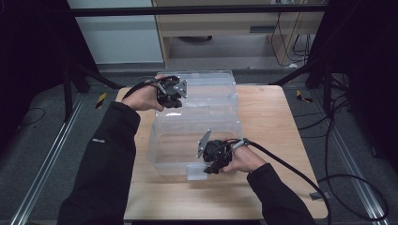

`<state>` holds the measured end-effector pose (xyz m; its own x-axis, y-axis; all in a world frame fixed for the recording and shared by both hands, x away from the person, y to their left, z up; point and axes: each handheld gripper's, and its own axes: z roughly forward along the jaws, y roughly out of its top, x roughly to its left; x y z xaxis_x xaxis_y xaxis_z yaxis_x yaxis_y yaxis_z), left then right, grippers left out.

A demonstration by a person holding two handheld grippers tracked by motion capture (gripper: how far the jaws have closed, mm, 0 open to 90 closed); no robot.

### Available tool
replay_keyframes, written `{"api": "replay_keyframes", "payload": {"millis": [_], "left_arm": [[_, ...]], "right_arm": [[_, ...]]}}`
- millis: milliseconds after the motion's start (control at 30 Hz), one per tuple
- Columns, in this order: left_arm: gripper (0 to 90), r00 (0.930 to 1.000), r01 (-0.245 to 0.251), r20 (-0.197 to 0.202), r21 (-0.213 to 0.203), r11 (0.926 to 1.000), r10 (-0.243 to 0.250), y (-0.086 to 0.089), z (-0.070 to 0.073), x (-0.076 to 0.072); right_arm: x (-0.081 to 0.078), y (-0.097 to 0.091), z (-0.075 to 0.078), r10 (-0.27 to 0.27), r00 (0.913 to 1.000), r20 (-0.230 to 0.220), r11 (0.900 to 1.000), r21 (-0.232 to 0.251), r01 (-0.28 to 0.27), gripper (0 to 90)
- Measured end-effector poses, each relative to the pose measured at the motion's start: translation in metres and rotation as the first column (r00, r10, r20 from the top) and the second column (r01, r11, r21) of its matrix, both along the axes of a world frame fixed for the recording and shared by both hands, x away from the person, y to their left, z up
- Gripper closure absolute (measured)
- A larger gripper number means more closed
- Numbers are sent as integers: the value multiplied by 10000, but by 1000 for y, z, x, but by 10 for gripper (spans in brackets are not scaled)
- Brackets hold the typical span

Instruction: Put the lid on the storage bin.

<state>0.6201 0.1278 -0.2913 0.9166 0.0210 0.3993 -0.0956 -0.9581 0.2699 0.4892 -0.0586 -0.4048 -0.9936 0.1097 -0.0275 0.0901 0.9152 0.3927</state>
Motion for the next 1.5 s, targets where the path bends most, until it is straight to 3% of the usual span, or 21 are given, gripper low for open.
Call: {"api": "replay_keyframes", "payload": {"millis": [267, 667, 900, 1500], "left_arm": [[884, 9999, 149, -19, -44, 9999, -149, 0, 4, -10], [883, 9991, 396, 142, 6, 9992, -396, 1, 8, -38], [882, 9983, 586, 4, -88, 9982, -586, 3, 6, -56], [881, 9964, 788, -303, -285, 9965, -796, 7, 0, -79]], "right_arm": [[-1, 0, 0, 65, 10000, 36, 10000, 32, -65, 665], [-3, 0, 0, 45, 9999, 167, 10000, 21, -45, 663], [-4, -2, -1, 31, 9997, 257, 10000, 91, -33, 661], [-8, -2, 0, 56, 9989, 464, 9999, 95, -60, 656]]}}
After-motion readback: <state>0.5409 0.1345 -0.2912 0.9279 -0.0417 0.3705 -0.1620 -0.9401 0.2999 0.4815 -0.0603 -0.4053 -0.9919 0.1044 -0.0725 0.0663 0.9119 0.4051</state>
